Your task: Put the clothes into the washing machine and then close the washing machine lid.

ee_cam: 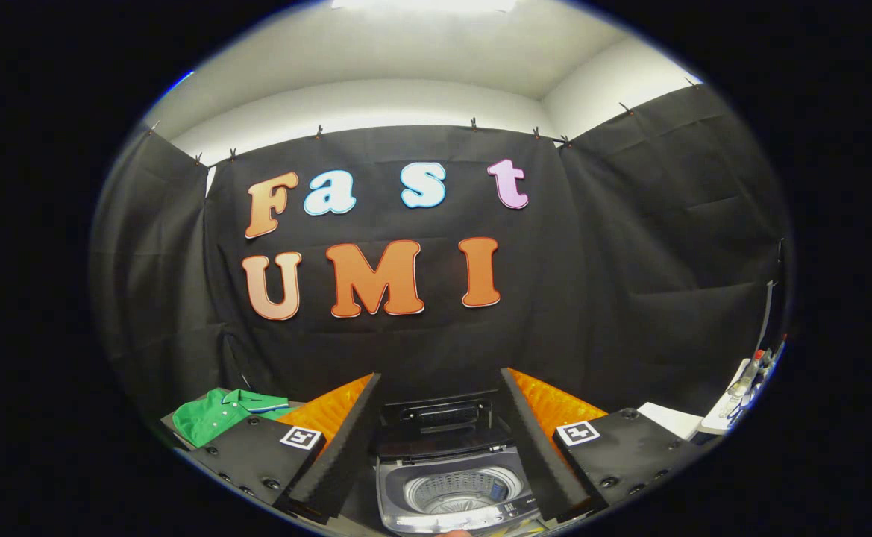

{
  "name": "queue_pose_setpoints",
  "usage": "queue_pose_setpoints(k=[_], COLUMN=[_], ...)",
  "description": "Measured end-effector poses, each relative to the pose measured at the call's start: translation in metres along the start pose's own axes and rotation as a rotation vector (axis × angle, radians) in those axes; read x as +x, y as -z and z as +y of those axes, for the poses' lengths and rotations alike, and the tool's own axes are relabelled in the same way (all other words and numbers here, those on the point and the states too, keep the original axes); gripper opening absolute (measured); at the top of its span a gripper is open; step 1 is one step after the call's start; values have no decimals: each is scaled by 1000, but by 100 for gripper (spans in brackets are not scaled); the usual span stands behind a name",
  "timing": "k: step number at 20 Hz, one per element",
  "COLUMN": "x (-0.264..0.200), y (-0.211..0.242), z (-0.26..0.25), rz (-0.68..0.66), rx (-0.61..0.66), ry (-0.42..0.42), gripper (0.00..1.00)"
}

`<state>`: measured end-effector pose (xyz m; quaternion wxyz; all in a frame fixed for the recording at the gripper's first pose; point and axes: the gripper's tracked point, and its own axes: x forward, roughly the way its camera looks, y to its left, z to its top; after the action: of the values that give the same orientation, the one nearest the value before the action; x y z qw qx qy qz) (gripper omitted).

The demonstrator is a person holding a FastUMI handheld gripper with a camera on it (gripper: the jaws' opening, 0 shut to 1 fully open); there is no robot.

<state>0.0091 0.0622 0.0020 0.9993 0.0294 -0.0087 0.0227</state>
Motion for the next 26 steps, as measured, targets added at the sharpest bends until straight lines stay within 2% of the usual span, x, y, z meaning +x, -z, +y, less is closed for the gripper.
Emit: queue_pose_setpoints(k=[11, 20, 26], x=[2, 5, 13], y=[-8, -8, -11], z=[-5, 10, 46], rz=[-34, -35, -39], rx=[-27, -31, -20], ry=[28, -6, -61], gripper=[98, 98, 98])
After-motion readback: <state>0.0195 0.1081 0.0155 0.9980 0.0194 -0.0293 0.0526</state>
